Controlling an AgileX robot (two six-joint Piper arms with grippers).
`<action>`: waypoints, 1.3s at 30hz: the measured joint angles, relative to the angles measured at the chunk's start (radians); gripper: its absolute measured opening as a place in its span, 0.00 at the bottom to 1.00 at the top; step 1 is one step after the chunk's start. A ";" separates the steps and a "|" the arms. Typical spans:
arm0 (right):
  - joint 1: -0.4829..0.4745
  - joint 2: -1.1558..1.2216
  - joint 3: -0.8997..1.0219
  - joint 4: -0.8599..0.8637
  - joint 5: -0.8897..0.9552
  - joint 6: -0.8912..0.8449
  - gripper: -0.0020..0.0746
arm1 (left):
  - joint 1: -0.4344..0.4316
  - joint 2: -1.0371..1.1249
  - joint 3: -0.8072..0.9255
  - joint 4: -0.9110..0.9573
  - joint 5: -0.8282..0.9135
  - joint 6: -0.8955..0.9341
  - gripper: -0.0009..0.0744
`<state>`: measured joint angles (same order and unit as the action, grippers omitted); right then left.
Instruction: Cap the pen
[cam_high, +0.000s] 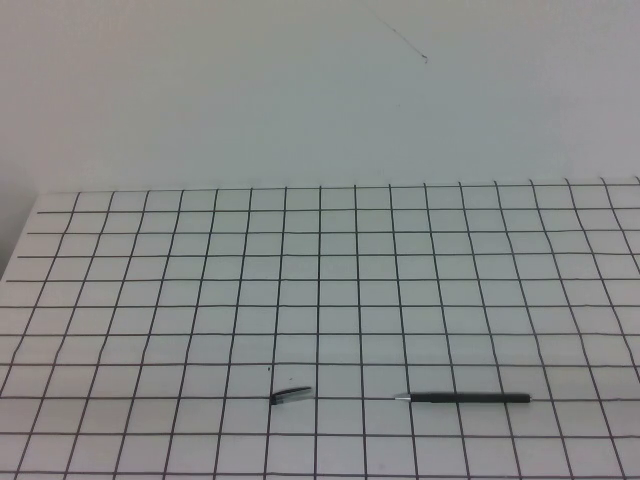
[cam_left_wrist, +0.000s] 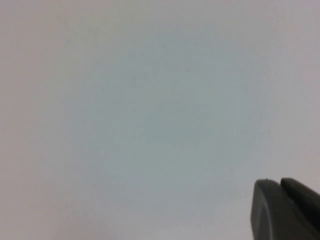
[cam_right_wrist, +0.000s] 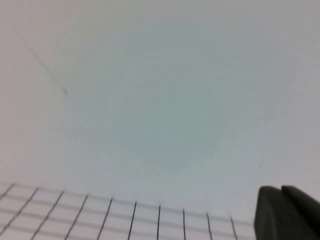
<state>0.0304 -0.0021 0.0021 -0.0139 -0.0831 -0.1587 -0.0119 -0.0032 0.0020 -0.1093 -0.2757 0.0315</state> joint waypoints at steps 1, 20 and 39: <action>0.000 0.000 0.000 0.000 -0.039 0.000 0.03 | 0.000 0.000 0.000 0.000 -0.011 0.002 0.01; 0.000 0.002 -0.005 0.014 -0.233 -0.017 0.03 | 0.000 0.000 -0.040 -0.029 0.031 -0.059 0.01; 0.000 0.403 -0.618 0.101 0.626 -0.218 0.03 | 0.000 0.037 -0.248 0.054 0.465 0.096 0.01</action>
<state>0.0304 0.4011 -0.6160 0.0876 0.5433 -0.3765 -0.0119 0.0336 -0.2465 -0.0548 0.1897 0.1271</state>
